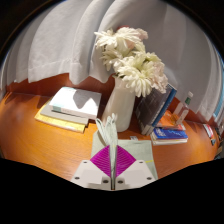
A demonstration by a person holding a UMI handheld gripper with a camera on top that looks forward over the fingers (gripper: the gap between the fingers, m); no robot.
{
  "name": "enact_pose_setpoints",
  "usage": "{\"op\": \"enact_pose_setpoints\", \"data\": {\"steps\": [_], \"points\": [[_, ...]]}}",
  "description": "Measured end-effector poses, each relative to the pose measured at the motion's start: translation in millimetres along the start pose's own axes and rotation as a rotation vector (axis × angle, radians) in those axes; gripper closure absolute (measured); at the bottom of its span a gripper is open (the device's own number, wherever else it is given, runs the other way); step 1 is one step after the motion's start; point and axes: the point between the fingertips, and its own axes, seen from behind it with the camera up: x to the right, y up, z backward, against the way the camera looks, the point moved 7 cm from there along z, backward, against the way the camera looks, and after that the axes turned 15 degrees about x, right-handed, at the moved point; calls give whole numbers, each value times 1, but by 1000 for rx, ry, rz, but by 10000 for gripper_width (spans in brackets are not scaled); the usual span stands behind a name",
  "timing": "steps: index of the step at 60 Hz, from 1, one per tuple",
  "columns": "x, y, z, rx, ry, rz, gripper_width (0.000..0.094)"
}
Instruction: Fold towel
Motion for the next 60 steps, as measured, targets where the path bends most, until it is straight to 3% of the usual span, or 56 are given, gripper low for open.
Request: {"op": "enact_pose_setpoints", "data": {"steps": [13, 15, 21, 24, 35, 49, 60], "points": [[115, -43, -15, -61, 20, 35, 883], [126, -53, -18, -78, 33, 37, 816], [151, -68, -22, -74, 42, 30, 431], [155, -70, -19, -72, 63, 1, 328], [164, -39, 16, 0, 45, -63, 293], [152, 39, 113, 168, 4, -141, 267], [126, 55, 193, 239, 18, -176, 266]]}}
